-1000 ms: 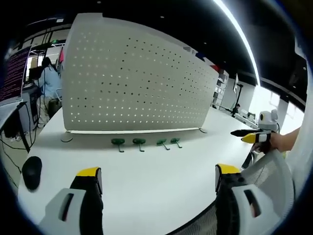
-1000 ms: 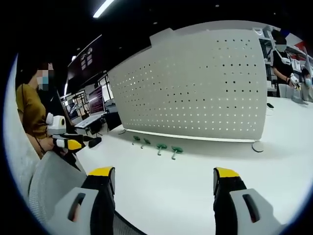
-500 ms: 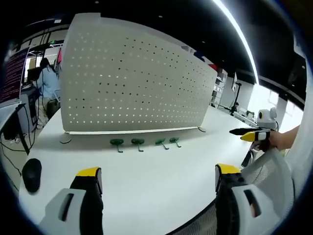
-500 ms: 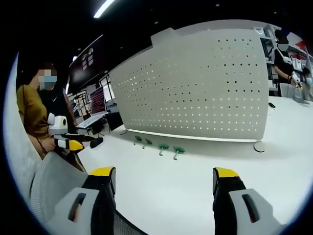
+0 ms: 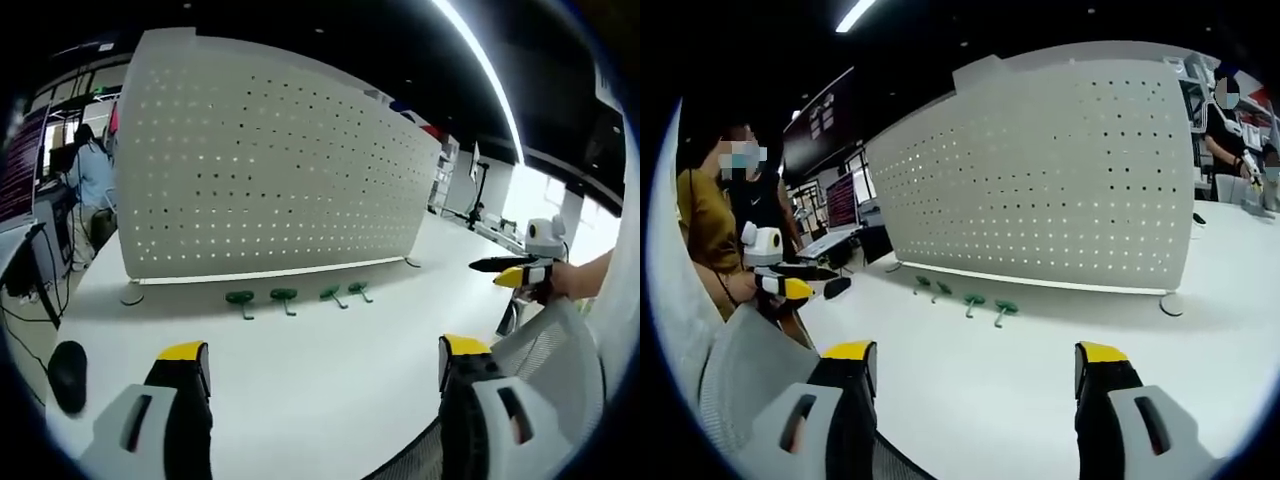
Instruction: Insert the hook assembly into the mounting plate slot until the hook locks in place.
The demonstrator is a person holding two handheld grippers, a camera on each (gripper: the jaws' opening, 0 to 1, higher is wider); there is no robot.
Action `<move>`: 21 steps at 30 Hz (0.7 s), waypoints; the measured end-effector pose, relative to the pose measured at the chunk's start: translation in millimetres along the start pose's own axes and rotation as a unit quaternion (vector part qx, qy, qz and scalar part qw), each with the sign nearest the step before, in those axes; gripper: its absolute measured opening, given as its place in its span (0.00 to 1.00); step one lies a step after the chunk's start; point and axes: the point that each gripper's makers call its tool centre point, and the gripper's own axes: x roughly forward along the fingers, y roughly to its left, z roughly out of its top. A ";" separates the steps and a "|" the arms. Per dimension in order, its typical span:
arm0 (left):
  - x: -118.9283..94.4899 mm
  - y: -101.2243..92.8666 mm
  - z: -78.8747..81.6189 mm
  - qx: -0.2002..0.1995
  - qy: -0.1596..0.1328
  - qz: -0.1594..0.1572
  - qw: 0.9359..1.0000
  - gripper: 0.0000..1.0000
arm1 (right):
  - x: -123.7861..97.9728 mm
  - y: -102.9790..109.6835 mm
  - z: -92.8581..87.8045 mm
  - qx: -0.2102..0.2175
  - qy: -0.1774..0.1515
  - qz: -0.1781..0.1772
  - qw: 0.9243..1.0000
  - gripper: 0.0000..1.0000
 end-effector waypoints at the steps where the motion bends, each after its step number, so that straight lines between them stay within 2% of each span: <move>1: 0.5 1.0 0.3 0.002 0.001 0.000 1.000 0.98 | 0.2 -0.9 -0.1 -0.001 0.001 -0.001 1.000 0.79; 11: 8.2 13.4 1.4 0.011 0.019 -0.009 1.000 0.97 | 5.3 -5.1 1.6 -0.007 0.007 0.000 1.000 0.79; 21: 24.7 23.8 -0.9 0.031 0.045 -0.026 0.998 0.97 | 9.3 -6.0 0.9 -0.014 0.013 0.005 1.000 0.78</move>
